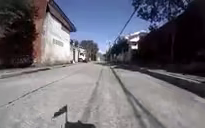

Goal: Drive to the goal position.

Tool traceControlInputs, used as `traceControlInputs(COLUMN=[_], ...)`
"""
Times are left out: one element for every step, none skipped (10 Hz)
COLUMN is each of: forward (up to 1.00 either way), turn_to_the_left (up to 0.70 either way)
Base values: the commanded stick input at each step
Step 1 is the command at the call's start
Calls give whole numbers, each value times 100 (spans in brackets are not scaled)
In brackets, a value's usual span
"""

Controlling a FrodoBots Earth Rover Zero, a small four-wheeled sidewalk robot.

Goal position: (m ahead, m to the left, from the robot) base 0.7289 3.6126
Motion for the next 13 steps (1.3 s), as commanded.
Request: traceControlInputs(forward=[85,85,85,85,85,85,85,85,85,85,85,85,85], turn_to_the_left=[-3,-3,-3,-3,-3,-3,-3,-3,-3,-3,-3,-3,-3])
